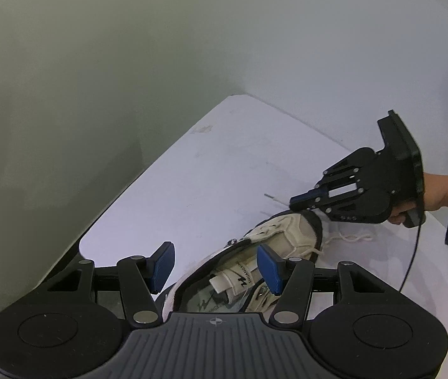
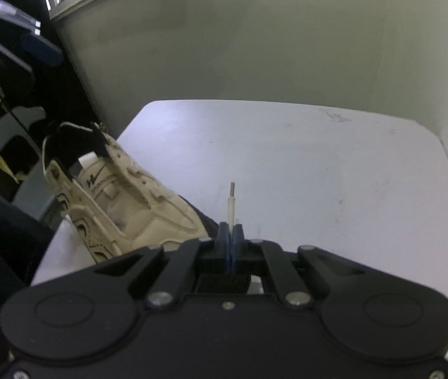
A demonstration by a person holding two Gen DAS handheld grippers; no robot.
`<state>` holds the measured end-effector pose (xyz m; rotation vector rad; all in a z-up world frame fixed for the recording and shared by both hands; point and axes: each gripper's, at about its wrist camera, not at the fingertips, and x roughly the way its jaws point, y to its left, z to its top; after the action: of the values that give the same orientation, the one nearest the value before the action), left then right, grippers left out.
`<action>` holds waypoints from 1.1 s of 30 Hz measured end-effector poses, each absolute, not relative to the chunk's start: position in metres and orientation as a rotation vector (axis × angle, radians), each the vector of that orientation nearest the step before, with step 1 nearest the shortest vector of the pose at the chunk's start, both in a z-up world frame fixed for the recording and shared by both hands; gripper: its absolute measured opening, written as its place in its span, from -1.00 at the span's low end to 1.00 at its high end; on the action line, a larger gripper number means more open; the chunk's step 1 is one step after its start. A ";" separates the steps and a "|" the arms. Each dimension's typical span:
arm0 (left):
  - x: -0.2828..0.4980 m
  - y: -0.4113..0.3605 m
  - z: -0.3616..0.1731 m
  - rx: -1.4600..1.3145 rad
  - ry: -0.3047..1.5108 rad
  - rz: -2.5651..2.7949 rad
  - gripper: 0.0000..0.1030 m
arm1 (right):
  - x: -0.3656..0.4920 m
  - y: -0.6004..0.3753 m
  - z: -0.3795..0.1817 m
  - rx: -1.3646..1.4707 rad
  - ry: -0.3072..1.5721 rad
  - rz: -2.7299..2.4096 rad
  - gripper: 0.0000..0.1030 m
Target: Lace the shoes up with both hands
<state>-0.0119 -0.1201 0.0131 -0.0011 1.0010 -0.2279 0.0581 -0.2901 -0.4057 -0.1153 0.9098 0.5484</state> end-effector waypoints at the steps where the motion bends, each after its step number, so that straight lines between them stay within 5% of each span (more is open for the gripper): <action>1: -0.012 -0.121 0.013 -0.002 0.995 -0.240 0.01 | 0.058 -0.288 -0.406 -0.107 0.917 0.525 -1.00; 16: 0.011 -0.118 0.024 0.071 0.908 -0.566 0.00 | -0.012 -0.254 -0.391 0.043 0.970 0.126 -1.00; 28: 0.009 -0.089 -0.007 -0.024 0.912 -0.726 0.00 | -0.110 -0.230 -0.304 0.229 0.867 -0.436 -1.00; 33: 0.004 -0.087 -0.008 -0.032 0.911 -0.694 0.00 | -0.163 -0.215 -0.225 0.223 0.718 -0.556 -1.00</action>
<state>0.0040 -0.0874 -0.0083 -0.0322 0.9109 -0.6944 -0.1629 -0.2152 -0.2247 0.2225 0.7179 -0.5564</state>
